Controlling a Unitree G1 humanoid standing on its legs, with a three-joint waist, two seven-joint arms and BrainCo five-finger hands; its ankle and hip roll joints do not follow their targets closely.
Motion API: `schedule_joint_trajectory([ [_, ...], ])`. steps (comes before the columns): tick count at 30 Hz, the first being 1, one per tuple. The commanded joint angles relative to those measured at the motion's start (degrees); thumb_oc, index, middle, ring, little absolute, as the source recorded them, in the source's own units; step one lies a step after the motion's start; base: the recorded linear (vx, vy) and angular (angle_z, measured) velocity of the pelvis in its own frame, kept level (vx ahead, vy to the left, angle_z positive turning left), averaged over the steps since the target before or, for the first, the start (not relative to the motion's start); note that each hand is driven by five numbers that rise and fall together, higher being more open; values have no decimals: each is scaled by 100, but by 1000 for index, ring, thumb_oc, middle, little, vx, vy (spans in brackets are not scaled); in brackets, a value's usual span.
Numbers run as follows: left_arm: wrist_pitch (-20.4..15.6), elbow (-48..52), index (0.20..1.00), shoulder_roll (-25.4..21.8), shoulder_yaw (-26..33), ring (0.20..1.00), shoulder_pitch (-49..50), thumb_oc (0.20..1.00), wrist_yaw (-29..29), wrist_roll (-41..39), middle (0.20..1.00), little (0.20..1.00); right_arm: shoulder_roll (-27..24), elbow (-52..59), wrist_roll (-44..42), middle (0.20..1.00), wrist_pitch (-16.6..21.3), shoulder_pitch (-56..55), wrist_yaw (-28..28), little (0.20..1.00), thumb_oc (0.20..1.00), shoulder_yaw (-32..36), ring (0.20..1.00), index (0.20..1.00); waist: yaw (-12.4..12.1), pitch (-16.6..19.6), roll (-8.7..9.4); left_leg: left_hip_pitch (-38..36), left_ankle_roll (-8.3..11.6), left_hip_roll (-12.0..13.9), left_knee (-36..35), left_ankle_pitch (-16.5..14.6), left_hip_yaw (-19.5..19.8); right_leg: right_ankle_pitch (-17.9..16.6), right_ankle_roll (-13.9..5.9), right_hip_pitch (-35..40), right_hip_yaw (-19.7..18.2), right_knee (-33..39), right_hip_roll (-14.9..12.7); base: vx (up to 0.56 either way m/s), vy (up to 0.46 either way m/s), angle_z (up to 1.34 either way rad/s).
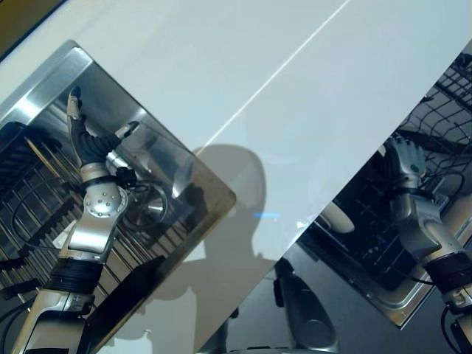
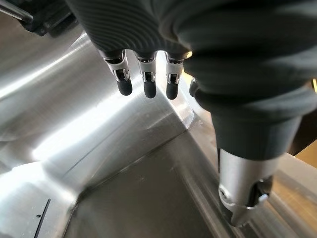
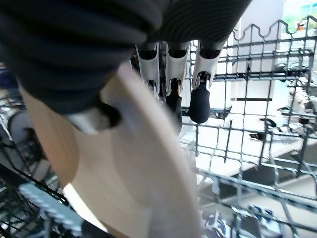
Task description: Pick up plates and place into dishwasher.
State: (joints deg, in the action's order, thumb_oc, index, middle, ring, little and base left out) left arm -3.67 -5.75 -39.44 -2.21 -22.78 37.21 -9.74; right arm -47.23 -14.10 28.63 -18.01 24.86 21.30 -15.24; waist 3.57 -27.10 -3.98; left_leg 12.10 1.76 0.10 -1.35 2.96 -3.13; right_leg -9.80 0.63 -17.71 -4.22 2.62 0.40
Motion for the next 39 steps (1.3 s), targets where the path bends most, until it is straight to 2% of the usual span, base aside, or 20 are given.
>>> schedule_joint_trajectory([
  [1,-337,-73,1000,-153,8,1000,-186,1000,251,105,1000,1000,-528,-498,428,200,-537,447,-212,200,200,-155,200,200,-58,97,-1,637,-122,-134,181,-111,187,784,-620,-262,166,-650,-247,-44,35,0],
  [7,-318,3,1000,-21,-42,1000,-245,1000,338,192,1000,1000,-456,-757,329,200,-637,693,-917,200,200,-386,200,200,-38,-22,-131,693,-134,-204,134,-68,141,770,-602,-389,244,-705,-322,-33,41,-1],
  [13,-320,-16,1000,94,-118,1000,-334,1000,394,164,1000,1000,-483,-1165,88,200,-710,956,-867,200,200,-487,200,200,-31,-52,-316,701,-139,-308,110,-29,97,785,-567,-476,317,-767,-405,0,70,0],
  [14,-318,-13,1000,118,-123,1000,-333,1000,398,165,1000,1000,-476,-1180,106,432,-727,977,-871,432,432,-480,432,432,-28,-49,-336,696,-138,-321,109,-26,91,790,-563,-480,318,-776,-410,11,66,-3],
  [15,-313,-3,1000,136,-124,1000,-326,1000,400,160,1000,1000,-467,-1178,134,702,-749,979,-892,702,702,-465,702,702,-22,-47,-352,689,-138,-333,110,-25,84,794,-561,-486,320,-789,-415,15,60,-3],
  [16,-304,23,1000,155,-115,1000,-305,1000,401,151,1000,1000,-459,-1143,159,909,-788,961,-955,909,909,-430,909,909,-15,-41,-368,682,-137,-346,109,-24,77,798,-561,-495,322,-804,-420,17,60,-3],
  [17,-302,48,1000,182,-103,1000,-274,1000,406,149,1000,1000,-450,-1108,161,1000,-828,928,-988,1000,1000,-392,1000,1000,-6,-32,-382,670,-135,-356,111,-23,65,801,-558,-495,327,-813,-424,16,56,-1],
  [27,-331,171,1000,321,-21,1000,-11,1000,403,159,1000,1000,-301,-989,140,1000,-970,516,-785,1000,1000,-55,1000,1000,16,179,-362,475,-165,-406,171,-143,42,917,-514,-333,352,-875,-402,16,23,-2],
  [39,-489,237,1000,482,199,1000,569,1000,181,183,1000,1000,-99,-943,136,1000,-784,-298,-761,1000,1000,450,1000,1000,19,674,-240,97,-193,-421,266,-319,43,999,-514,124,329,-782,-392,36,16,1],
])
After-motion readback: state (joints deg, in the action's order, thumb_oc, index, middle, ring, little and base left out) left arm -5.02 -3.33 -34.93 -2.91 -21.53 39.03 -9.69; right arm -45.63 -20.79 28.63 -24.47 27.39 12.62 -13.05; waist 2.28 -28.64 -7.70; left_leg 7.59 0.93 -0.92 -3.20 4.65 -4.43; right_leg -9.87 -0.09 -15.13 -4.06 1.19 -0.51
